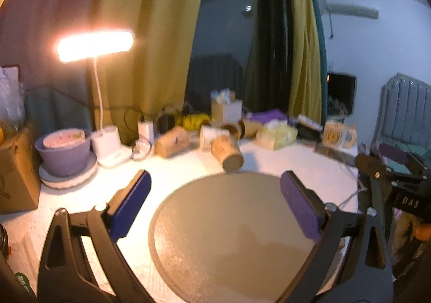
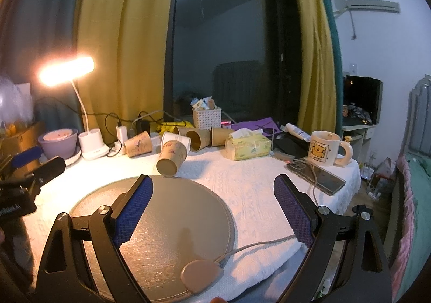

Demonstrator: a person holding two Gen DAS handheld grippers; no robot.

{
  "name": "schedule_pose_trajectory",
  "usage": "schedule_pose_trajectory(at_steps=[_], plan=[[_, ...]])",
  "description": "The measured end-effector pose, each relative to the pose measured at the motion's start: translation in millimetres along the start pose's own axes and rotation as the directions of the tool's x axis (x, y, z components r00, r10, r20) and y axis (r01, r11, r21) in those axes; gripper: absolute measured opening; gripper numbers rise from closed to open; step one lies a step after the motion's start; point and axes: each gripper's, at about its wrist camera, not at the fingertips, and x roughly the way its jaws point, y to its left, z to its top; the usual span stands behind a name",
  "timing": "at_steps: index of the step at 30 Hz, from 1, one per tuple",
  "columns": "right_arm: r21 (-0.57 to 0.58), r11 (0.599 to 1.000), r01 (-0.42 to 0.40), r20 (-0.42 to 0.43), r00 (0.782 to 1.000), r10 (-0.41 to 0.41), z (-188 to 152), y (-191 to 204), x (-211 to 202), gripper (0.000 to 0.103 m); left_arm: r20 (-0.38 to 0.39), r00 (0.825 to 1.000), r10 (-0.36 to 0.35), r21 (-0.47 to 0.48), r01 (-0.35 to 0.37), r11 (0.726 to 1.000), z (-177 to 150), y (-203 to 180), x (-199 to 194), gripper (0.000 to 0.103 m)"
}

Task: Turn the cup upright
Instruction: 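Move the left gripper to the tipped tan printed paper cup and close on it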

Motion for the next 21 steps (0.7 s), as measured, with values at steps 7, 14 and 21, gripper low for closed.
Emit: schedule_pose_trajectory(at_steps=[7,14,21], plan=[[0.014,0.999,-0.052,-0.109,0.993,0.054,11,-25,67,0.093,-0.167,0.986,0.007,-0.028,-0.011,1.000,17,-5,55,0.097],[0.081,0.991,-0.104,-0.241,0.963,0.121,19,-44,154,0.093,-0.329,0.941,-0.076,-0.121,0.038,0.992,35,-12,138,0.097],[0.147,0.979,-0.137,-0.312,0.933,0.178,20,-57,207,0.093,-0.417,0.901,-0.117,-0.169,0.050,0.984,44,-12,203,0.097]])
